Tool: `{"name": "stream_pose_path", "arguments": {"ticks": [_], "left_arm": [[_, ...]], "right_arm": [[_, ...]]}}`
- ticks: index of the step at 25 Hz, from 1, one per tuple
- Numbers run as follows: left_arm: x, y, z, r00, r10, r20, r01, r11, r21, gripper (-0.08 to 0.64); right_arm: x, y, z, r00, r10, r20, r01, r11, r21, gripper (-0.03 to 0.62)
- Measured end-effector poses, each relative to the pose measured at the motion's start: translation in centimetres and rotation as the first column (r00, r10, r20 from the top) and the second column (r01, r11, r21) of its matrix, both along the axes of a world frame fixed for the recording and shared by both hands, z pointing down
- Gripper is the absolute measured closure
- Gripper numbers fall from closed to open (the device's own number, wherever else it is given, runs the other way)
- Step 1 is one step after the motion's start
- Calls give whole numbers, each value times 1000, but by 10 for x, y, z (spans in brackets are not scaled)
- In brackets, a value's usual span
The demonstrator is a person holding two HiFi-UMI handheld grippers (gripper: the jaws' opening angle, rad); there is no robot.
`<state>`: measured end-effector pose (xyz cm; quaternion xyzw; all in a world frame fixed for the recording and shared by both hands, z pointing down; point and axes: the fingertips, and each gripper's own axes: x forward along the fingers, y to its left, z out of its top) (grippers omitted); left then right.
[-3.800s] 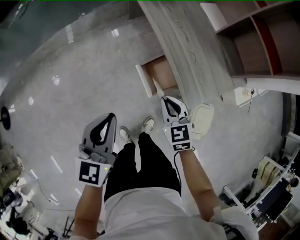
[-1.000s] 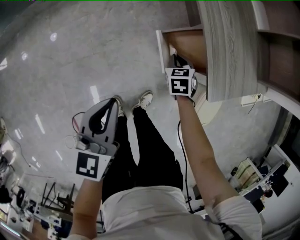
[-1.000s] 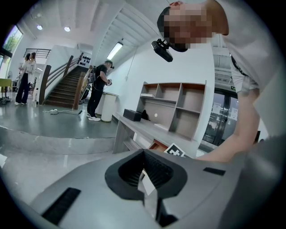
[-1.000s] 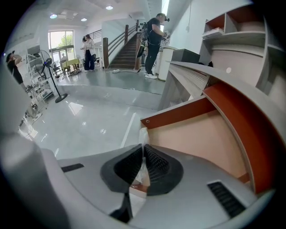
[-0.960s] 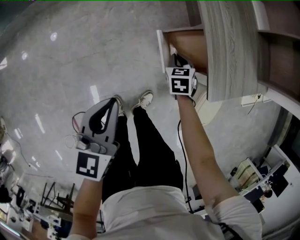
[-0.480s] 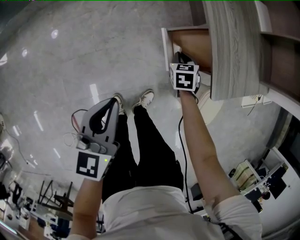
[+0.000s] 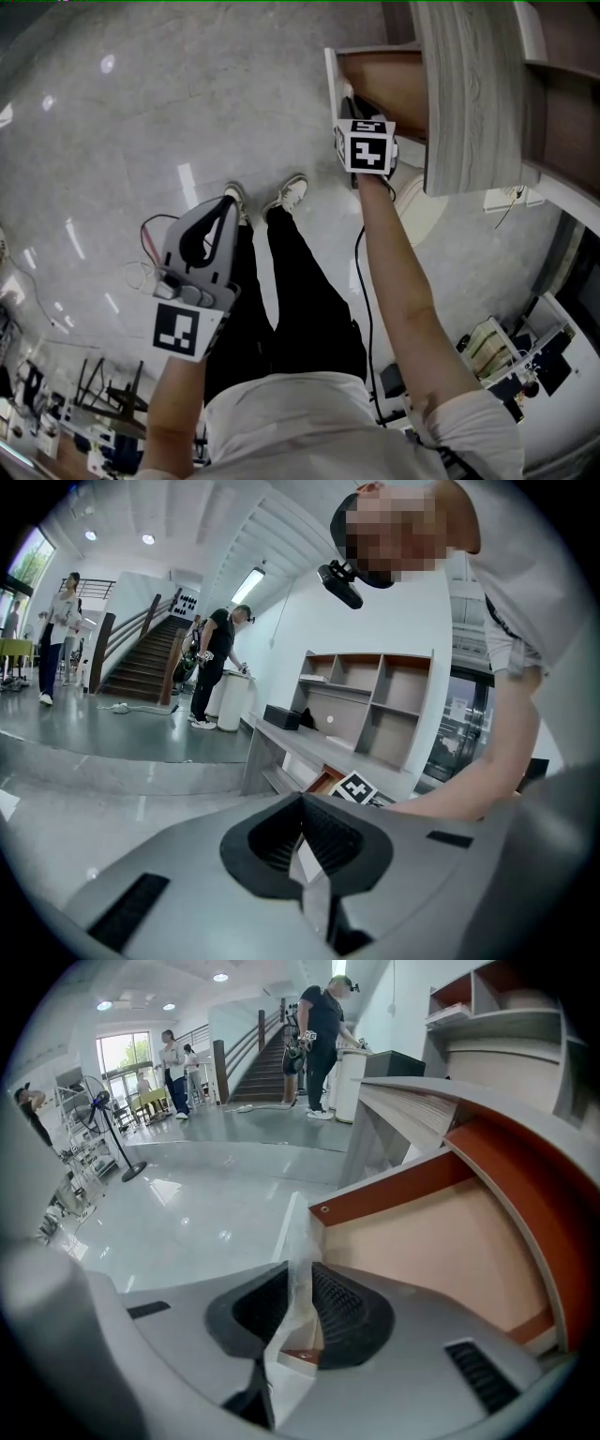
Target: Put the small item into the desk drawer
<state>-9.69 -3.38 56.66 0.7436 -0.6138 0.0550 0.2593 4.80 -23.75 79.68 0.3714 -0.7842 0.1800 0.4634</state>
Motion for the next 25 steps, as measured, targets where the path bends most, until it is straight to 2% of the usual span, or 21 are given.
{"name": "stream_pose_path", "arguments": {"ticks": [5,14,19,25], "left_arm": [[3,6,2,1000,3,1,-3,1000,-12,541],[11,10,7,1000,18,-5,-18,1000,-11,542],[14,12,7,1000,30,-5,-30,999,-12,541],[21,8,-6,998,56,7,-56,998,9,541]], "right_arm": [[-3,3,-1,1000,-3,17,3,1000,-1,487],[-2,10,-4,998,15,55,-15,1000,-11,355],[2,13,-8,997,37,72,-37,999,-1,327],[5,16,-31,988,70,138,-72,997,16,310]]}}
